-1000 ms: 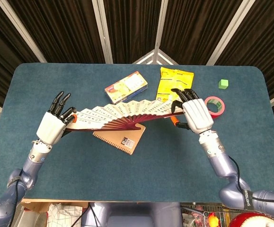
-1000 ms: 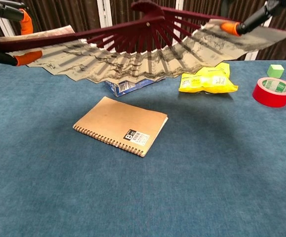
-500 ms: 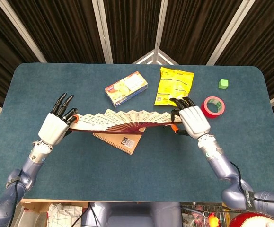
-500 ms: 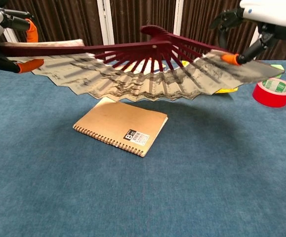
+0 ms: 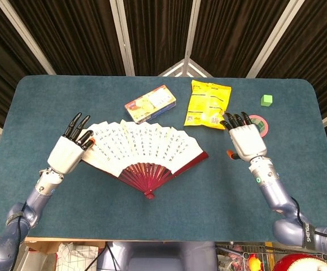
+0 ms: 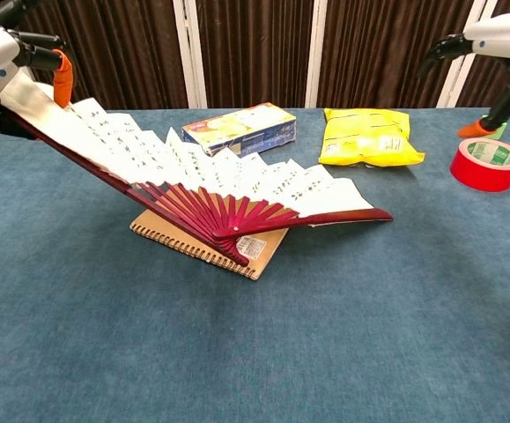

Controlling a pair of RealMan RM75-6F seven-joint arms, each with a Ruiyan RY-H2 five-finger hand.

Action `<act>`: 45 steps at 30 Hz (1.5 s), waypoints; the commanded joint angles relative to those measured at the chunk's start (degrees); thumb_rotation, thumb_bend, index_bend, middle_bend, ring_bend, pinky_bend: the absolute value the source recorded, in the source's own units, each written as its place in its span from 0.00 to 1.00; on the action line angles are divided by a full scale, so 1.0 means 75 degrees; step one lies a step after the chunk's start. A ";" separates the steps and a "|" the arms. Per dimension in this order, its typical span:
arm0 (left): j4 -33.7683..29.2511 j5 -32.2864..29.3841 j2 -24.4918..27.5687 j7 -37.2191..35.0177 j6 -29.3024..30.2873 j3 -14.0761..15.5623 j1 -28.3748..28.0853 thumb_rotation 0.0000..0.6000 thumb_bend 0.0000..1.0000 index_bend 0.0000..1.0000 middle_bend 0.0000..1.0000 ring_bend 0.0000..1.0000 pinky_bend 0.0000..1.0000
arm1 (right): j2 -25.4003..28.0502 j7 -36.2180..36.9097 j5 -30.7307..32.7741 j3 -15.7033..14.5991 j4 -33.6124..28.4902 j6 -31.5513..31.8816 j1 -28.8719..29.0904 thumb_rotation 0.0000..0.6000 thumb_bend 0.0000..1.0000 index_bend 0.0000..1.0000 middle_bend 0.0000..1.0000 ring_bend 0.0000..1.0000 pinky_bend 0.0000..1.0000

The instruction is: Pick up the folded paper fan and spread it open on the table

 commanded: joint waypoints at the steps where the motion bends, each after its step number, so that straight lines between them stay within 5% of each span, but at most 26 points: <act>1: 0.0028 0.0027 0.0062 0.0122 -0.0203 0.0088 0.0074 1.00 0.37 0.54 0.37 0.01 0.02 | -0.0017 0.0033 0.0026 -0.0021 0.0041 0.0064 -0.0024 1.00 0.26 0.18 0.08 0.10 0.07; 6: -0.0431 -0.0231 0.0457 0.0592 -0.1678 0.0121 0.0257 1.00 0.22 0.18 0.11 0.00 0.00 | -0.0112 0.0017 0.0089 -0.0082 0.0187 0.0098 -0.0054 1.00 0.26 0.18 0.08 0.10 0.07; 10: -0.1723 -0.0480 0.1167 0.1182 -0.2459 0.0052 0.0358 1.00 0.13 0.07 0.01 0.00 0.00 | -0.0174 0.0052 0.0162 -0.0085 0.0227 0.0124 -0.0077 1.00 0.26 0.18 0.08 0.10 0.07; 14: -0.4024 -0.1000 0.2361 0.2553 -0.3374 -0.0074 0.0567 1.00 0.11 0.00 0.00 0.00 0.00 | -0.0197 0.0083 0.0206 -0.0076 0.0245 0.0133 -0.0086 1.00 0.26 0.18 0.08 0.10 0.07; 18: -0.6855 -0.2008 0.3817 0.4986 -0.4337 -0.0248 0.0782 1.00 0.07 0.00 0.00 0.00 0.00 | -0.0233 0.0117 0.0222 -0.0085 0.0267 0.0111 -0.0088 1.00 0.26 0.18 0.08 0.10 0.07; 24: -0.9633 -0.4213 0.5224 0.7846 -0.5179 -0.0557 0.0801 1.00 0.06 0.00 0.00 0.00 0.00 | -0.0300 0.0163 0.0194 -0.0140 0.0290 0.0083 -0.0111 1.00 0.26 0.18 0.08 0.10 0.07; 28: -1.1070 -0.6603 0.5881 0.9547 -0.5123 -0.0727 0.0660 1.00 0.07 0.00 0.00 0.00 0.00 | -0.0342 0.0243 0.0156 -0.0189 0.0367 0.0063 -0.0158 1.00 0.25 0.18 0.08 0.10 0.07; 34: -1.2775 -0.9296 0.6763 1.0337 -0.4772 -0.0950 0.0244 1.00 0.08 0.00 0.00 0.00 0.00 | -0.0374 0.0611 -0.0003 -0.0202 0.0438 0.0033 -0.0281 1.00 0.25 0.18 0.08 0.10 0.07; 38: -1.3376 -0.8402 0.6978 0.9671 -0.3907 -0.0742 0.0653 1.00 0.10 0.00 0.00 0.00 0.00 | -0.0378 0.1469 -0.0748 -0.0257 0.0135 0.0461 -0.0722 1.00 0.26 0.18 0.08 0.10 0.07; 45: -1.2868 -0.4023 0.6449 0.6975 -0.1907 0.0562 0.2556 1.00 0.10 0.00 0.00 0.00 0.00 | -0.0696 0.2826 -0.2798 -0.0918 -0.0002 0.2193 -0.2000 1.00 0.26 0.18 0.08 0.10 0.07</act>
